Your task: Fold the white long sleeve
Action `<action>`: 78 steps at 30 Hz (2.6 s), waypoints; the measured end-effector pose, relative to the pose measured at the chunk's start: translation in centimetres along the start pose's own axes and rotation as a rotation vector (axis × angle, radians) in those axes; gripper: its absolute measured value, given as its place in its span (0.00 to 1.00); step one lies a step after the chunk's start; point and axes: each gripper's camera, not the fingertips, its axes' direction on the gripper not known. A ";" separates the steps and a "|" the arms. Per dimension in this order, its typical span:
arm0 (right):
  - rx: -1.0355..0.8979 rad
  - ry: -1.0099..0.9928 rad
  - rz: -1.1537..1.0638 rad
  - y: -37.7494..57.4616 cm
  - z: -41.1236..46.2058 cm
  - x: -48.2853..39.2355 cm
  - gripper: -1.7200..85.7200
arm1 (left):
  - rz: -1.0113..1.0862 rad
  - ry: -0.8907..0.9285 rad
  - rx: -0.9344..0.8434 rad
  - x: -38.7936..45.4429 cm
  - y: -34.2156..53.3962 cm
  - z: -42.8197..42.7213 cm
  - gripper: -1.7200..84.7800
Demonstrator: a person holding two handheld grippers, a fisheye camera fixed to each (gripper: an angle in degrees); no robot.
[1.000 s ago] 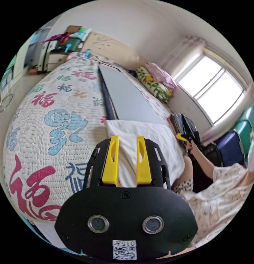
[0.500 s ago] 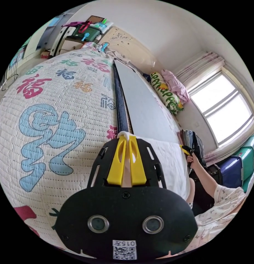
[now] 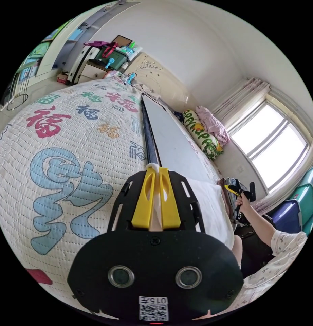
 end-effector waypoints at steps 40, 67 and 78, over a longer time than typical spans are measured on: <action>-0.299 -0.148 -1.189 49.6 18.9 -27.2 0.04 | 0.327 -0.390 -0.240 19.6 -10.2 -7.6 0.02; -0.004 -0.103 -0.160 32.4 -4.0 2.2 0.12 | 0.485 -0.021 -0.191 49.1 -9.4 -25.6 0.14; -0.111 -0.220 -0.063 27.5 -7.1 3.4 0.03 | 0.524 -0.191 -0.462 54.1 -12.4 -19.2 0.12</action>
